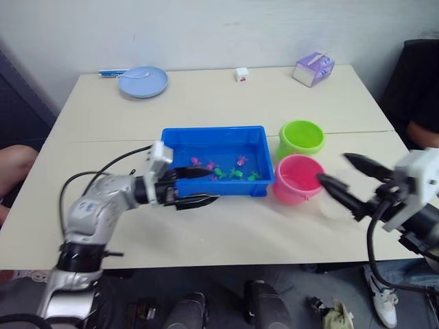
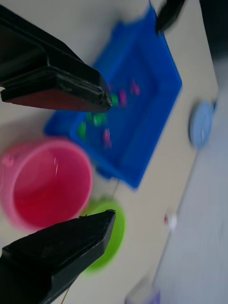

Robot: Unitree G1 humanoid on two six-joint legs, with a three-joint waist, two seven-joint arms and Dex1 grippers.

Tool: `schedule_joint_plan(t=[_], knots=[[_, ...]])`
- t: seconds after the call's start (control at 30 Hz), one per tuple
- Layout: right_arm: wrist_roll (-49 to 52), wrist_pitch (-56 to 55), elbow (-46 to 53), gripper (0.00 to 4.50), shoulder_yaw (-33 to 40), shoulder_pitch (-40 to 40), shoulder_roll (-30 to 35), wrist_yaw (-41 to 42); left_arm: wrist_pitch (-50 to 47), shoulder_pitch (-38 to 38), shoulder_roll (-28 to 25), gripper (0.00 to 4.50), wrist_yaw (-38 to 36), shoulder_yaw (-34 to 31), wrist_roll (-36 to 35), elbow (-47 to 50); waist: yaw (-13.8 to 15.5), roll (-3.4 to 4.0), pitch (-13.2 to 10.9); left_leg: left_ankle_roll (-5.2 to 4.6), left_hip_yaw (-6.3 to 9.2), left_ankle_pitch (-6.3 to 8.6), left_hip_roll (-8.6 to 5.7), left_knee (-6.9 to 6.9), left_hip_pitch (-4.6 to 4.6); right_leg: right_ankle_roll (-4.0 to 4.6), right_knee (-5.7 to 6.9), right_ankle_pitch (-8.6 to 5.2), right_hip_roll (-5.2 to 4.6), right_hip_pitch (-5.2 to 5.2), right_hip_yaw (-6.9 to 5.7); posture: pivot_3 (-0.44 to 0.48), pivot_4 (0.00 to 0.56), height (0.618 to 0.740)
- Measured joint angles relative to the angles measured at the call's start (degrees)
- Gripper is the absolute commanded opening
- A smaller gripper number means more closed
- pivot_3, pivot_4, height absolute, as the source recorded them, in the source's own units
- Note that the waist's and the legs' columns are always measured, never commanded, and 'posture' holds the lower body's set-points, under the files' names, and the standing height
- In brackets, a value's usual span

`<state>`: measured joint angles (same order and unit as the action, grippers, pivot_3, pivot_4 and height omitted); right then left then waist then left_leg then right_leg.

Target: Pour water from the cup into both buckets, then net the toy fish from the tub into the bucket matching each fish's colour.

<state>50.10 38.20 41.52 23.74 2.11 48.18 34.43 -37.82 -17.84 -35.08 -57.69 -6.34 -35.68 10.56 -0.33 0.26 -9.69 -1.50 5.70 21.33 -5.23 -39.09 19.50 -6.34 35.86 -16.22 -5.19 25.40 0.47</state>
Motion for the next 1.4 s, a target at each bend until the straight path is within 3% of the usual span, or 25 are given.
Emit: schedule_joint_plan(t=[0.2,0.33,0.5,0.6,0.73,0.83,0.93,1.1,1.27,1.4], knots=[[-4.15,-1.64,-10.72,4.49,-18.32,16.50,-0.05,12.82,0.05,21.56,-3.82,4.50,5.58,-13.79,0.30,7.66,1.08,-0.27,-0.12,-0.01,0.10,0.02,-0.07,-0.01,0.12,0.02,-0.21,-0.01,-0.12,-0.02,-0.12,0.000,0.150,0.740],[-10.34,-5.86,-16.89,4.49,-25.98,20.80,-2.41,18.73,3.73,36.41,-3.78,4.50,6.89,-21.31,3.01,8.46,1.73,-0.38,-0.12,-0.05,0.12,0.07,-0.08,-0.01,0.21,0.02,-0.32,-0.01,-0.13,-0.01,-0.17,0.000,0.150,0.740],[-15.81,-9.76,-19.67,4.49,-30.21,21.58,-4.39,22.54,7.96,44.20,-3.86,4.50,7.23,-26.15,5.99,6.71,2.62,-0.39,-0.11,-0.06,0.15,0.07,-0.11,-0.06,0.24,0.01,-0.33,0.00,-0.18,-0.03,-0.23,0.000,0.150,0.740],[-17.69,-10.91,-20.47,4.49,-30.83,21.65,-5.68,23.52,8.61,44.19,-6.32,4.50,7.04,-26.79,7.47,4.37,2.72,-0.40,-0.11,-0.04,0.18,0.08,-0.08,-0.04,0.23,0.02,-0.30,-0.01,-0.16,-0.02,-0.26,0.000,0.150,0.740],[-19.82,-11.96,-20.64,4.49,-32.32,21.46,-6.42,23.78,9.04,35.24,-12.93,4.50,6.73,-25.17,9.97,-2.52,3.06,-0.40,-0.10,-0.02,0.21,0.06,-0.09,-0.03,0.22,0.04,-0.23,-0.01,-0.15,-0.02,-0.29,0.000,0.150,0.740],[-21.21,-12.04,-19.97,4.49,-32.61,20.98,-7.11,23.42,7.73,21.68,-18.30,4.50,6.44,-17.81,13.17,-11.59,3.17,-0.40,-0.10,-0.02,0.20,0.06,-0.15,-0.04,0.22,0.03,-0.19,-0.01,-0.17,0.01,-0.29,0.000,0.150,0.740],[-21.55,-11.60,-18.49,4.49,-32.40,20.25,-7.56,22.78,6.74,12.02,-19.95,4.50,5.11,-11.17,15.97,-18.85,2.38,-0.40,-0.10,-0.03,0.17,0.09,-0.16,0.00,0.25,0.02,-0.04,0.00,-0.16,0.07,-0.33,0.000,0.150,0.740],[-21.48,-9.33,-15.12,4.49,-31.98,17.69,-7.89,20.49,11.77,-8.65,-18.63,4.50,4.79,2.37,26.18,-40.17,1.10,-0.49,-0.05,-0.03,0.13,0.09,-0.18,-0.13,0.64,-0.01,0.04,0.01,-0.20,0.44,-1.06,0.000,0.150,0.740],[-21.92,-8.32,-11.91,4.49,-30.43,15.20,-7.84,17.04,18.17,-22.38,-13.68,4.50,5.87,10.39,34.84,-60.21,0.40,-0.51,-0.04,-0.03,0.18,0.09,-0.19,-0.20,0.73,-0.01,0.07,0.01,-0.25,0.49,-1.39,0.000,0.150,0.740],[-21.98,-7.28,-8.78,4.49,-28.61,12.71,-7.60,14.36,22.67,-30.01,-11.60,4.50,6.90,13.21,39.34,-71.25,0.47,-0.51,-0.03,-0.03,0.19,0.09,-0.22,-0.31,0.71,-0.02,0.15,0.02,-0.31,0.44,-1.41,0.000,0.150,0.740]])
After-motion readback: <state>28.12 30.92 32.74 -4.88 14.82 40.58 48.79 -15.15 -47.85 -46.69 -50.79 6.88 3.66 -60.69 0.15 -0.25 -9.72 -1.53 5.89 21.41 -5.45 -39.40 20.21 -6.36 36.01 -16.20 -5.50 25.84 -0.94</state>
